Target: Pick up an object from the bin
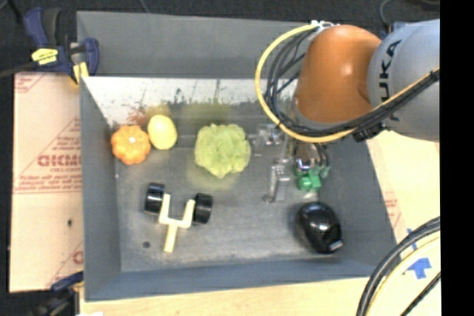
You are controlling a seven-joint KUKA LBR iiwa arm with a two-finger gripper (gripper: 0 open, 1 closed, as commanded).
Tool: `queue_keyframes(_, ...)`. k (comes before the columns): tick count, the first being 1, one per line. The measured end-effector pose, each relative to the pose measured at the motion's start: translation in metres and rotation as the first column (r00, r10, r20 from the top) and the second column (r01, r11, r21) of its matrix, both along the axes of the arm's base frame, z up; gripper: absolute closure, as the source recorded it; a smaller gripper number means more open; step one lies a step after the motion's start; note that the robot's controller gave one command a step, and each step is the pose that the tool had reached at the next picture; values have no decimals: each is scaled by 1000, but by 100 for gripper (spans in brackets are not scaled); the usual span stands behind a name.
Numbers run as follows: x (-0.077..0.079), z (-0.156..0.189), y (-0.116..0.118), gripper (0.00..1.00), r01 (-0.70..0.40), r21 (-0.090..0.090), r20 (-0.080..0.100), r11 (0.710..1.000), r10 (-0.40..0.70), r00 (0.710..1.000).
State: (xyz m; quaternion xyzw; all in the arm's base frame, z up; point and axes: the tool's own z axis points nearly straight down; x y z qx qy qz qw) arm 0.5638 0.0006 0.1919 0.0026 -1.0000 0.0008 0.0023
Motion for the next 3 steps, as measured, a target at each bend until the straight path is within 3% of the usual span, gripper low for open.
queue_keyframes(1, 2, 5, 0, 0, 0, 0, 8, 1000, 0, 1000)
queue_keyframes(2, 34, -48, 29, 0, -95, -1, 12, 995, 95, 995)
queue_keyframes(3, 64, -46, 31, 0, -372, -1, 7, 928, 372, 928)
